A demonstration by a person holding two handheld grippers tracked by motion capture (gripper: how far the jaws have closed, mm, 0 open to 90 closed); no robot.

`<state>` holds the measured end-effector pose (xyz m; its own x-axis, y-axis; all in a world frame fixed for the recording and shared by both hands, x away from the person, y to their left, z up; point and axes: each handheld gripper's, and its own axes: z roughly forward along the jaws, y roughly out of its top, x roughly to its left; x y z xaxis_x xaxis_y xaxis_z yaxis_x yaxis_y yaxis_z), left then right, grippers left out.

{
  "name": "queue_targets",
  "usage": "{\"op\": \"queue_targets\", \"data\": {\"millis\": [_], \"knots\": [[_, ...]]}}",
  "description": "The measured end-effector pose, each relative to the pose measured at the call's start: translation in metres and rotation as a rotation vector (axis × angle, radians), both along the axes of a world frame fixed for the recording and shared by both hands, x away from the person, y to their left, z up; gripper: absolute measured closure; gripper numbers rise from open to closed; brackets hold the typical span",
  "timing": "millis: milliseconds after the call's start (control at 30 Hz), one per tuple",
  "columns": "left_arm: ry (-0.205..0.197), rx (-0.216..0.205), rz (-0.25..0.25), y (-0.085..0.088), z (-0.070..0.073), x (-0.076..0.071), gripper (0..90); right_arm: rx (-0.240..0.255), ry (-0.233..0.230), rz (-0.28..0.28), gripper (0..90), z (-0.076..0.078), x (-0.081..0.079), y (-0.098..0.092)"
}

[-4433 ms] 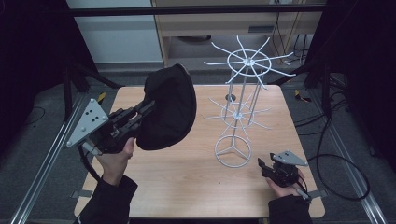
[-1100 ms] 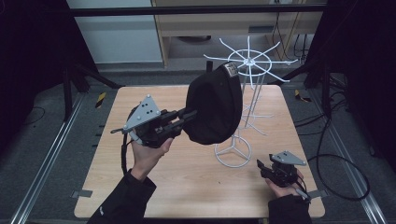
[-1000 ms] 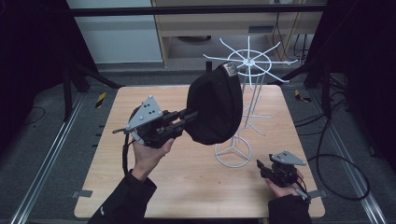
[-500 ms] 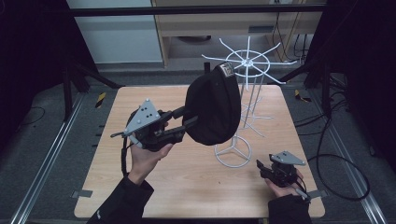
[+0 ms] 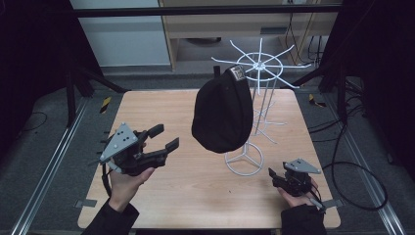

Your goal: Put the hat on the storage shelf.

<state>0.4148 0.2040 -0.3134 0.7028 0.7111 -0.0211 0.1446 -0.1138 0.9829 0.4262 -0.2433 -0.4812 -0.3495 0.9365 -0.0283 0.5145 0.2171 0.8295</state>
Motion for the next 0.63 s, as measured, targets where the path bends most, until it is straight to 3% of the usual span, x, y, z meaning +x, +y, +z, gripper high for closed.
{"op": "queue_targets", "data": {"millis": [133,333,400,567,633], "knots": [[0.067,0.06,0.065,0.019,-0.032,0.0,31.3,0.005,0.0,-0.004,38.2,0.0,0.0,0.0],[0.175,0.108,0.154,0.044,-0.082,0.002,31.2,0.01,0.012,-0.009,34.2,-0.002,0.0,-0.001],[0.194,0.135,0.195,0.052,-0.1,0.004,30.5,0.004,0.012,-0.012,33.2,-0.003,0.001,-0.001],[0.25,0.157,0.272,0.07,-0.131,0.014,26.8,0.002,0.025,-0.019,30.6,-0.005,0.003,-0.003],[0.26,0.205,0.315,0.08,-0.148,0.021,24.6,0.005,0.03,-0.021,29.7,-0.005,0.003,-0.004]]}}
